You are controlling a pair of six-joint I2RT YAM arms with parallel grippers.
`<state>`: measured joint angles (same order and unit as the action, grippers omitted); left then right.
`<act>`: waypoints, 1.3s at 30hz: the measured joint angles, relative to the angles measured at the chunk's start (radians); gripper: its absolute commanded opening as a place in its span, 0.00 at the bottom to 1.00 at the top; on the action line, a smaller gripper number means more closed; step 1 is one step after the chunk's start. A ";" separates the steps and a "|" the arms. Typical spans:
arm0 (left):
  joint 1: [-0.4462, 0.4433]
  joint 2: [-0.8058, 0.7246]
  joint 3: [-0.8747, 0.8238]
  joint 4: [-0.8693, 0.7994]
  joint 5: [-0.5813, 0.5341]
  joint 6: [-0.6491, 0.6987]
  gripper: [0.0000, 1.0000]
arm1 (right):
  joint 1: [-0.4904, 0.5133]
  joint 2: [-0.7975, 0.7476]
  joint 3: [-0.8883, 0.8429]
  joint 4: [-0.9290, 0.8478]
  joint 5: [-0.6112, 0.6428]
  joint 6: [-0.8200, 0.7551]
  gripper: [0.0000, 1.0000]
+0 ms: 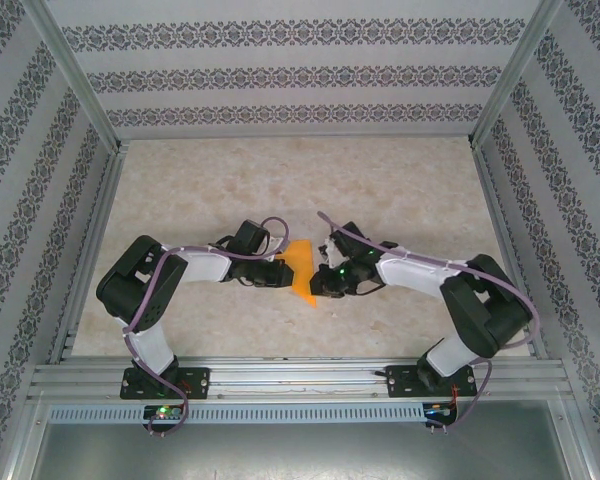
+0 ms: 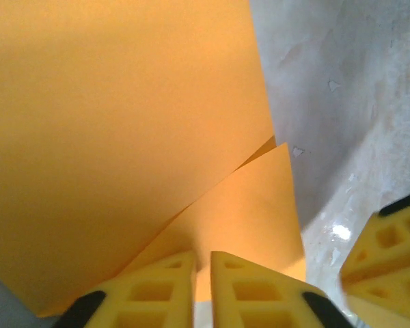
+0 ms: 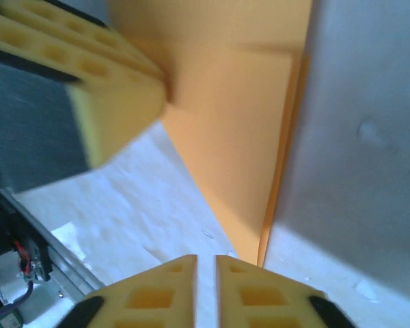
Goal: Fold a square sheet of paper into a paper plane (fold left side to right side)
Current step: Third fold the triangle at the center of the table, then fourth fold the wing at the center of the table.
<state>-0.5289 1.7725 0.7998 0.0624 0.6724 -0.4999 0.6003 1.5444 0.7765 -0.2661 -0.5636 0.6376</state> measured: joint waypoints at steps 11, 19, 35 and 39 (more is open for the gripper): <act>0.021 -0.154 0.045 -0.048 -0.084 -0.028 0.40 | -0.105 -0.022 -0.011 0.139 -0.033 -0.146 0.50; 0.108 -0.254 -0.016 -0.024 -0.136 -0.069 0.42 | -0.092 0.104 -0.008 0.227 -0.060 -0.192 0.45; 0.176 -0.085 -0.033 0.064 -0.067 -0.206 0.47 | -0.097 0.182 0.022 0.288 -0.100 -0.200 0.00; 0.176 -0.039 -0.011 0.080 -0.032 -0.217 0.47 | -0.112 0.171 0.011 0.306 -0.112 -0.200 0.00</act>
<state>-0.3531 1.7340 0.7883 0.1425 0.6399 -0.7174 0.4881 1.7157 0.7876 0.0402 -0.6758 0.4377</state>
